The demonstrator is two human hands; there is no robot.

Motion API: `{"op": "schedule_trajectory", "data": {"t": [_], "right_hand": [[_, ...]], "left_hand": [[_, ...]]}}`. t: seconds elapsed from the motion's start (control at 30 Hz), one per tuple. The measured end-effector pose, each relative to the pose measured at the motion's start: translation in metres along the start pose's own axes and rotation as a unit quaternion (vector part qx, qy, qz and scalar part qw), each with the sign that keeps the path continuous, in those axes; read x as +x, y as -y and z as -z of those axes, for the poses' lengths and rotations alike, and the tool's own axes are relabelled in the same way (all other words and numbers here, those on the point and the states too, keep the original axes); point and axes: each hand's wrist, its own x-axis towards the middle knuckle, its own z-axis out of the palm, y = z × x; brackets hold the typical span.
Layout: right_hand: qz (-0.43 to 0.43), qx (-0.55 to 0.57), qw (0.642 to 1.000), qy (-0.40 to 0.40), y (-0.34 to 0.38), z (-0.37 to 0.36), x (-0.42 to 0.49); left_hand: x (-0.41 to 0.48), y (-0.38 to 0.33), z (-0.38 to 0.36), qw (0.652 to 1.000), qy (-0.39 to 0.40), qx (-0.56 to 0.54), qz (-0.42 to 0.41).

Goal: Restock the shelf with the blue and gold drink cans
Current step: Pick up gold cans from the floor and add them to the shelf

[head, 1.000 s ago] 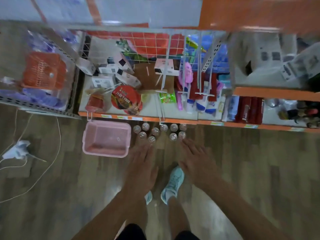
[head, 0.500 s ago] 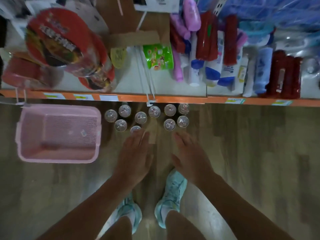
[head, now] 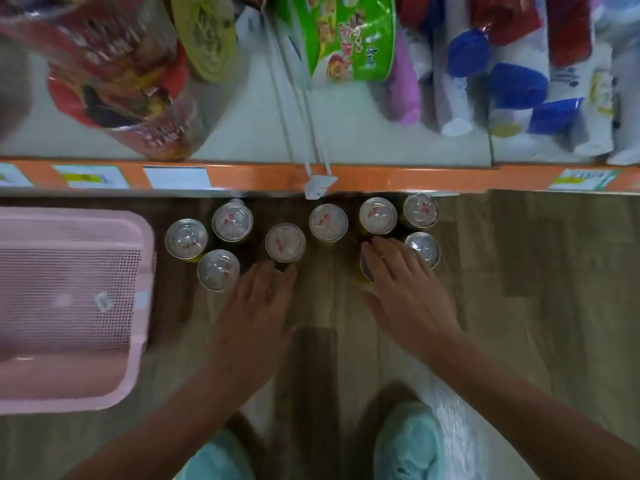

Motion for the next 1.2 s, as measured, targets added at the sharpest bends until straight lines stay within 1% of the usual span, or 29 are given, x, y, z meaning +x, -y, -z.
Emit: {"op": "schedule_trajectory", "data": {"t": [0.07, 0.13, 0.27, 0.43, 0.53, 0.6, 0.67, 0.73, 0.8, 0.9, 0.97, 1.07, 1.17, 1.2], "right_hand": [[0.003, -0.012, 1.0, -0.012, 0.0, -0.007, 0.003], [0.005, -0.018, 1.0, -0.023, 0.0, -0.01, 0.006], [-0.023, -0.031, 0.998, -0.041, 0.002, -0.016, 0.006], [-0.017, -0.063, 0.997, -0.048, 0.005, -0.017, 0.008], [-0.009, -0.047, 0.997, -0.055, 0.002, -0.014, 0.009], [-0.002, -0.029, 0.998, -0.062, -0.001, -0.017, 0.007], [-0.015, 0.017, 0.998, -0.064, 0.0, -0.019, 0.002], [-0.045, 0.112, 0.992, -0.046, 0.006, -0.013, -0.003], [-0.062, 0.212, 0.975, -0.023, 0.012, -0.003, -0.006], [-0.065, 0.302, 0.951, -0.028, 0.014, 0.018, -0.007], [-0.059, 0.37, 0.927, -0.002, 0.012, 0.033, -0.006], [-0.038, 0.494, 0.868, 0.034, 0.009, 0.053, -0.003], [-0.051, 0.601, 0.797, 0.039, 0.006, 0.061, 0.004], [-0.06, 0.632, 0.772, 0.035, 0.006, 0.061, 0.007]], "left_hand": [[0.001, 0.001, -0.007, 1.0, 0.0, -0.02, 0.006], [0.002, 0.007, -0.016, 1.0, -0.015, -0.018, -0.01], [0.005, 0.021, -0.031, 0.998, -0.053, -0.021, -0.03], [0.008, 0.022, -0.036, 0.997, -0.066, -0.033, -0.023], [0.007, 0.022, -0.027, 0.995, -0.066, -0.059, -0.038], [0.006, 0.023, -0.018, 0.994, -0.048, -0.094, -0.042], [0.003, 0.025, -0.012, 0.984, -0.01, -0.179, 0.004], [0.002, 0.025, -0.004, 0.962, -0.009, -0.268, 0.058], [0.001, 0.024, 0.003, 0.941, -0.026, -0.327, 0.087], [0.002, 0.019, 0.016, 0.906, -0.016, -0.41, 0.106], [0.006, 0.016, 0.027, 0.879, -0.008, -0.464, 0.105], [0.01, 0.014, 0.044, 0.845, 0.006, -0.526, 0.099], [0.012, 0.015, 0.053, 0.814, 0.001, -0.57, 0.11], [0.012, 0.014, 0.055, 0.798, -0.005, -0.59, 0.123]]}}
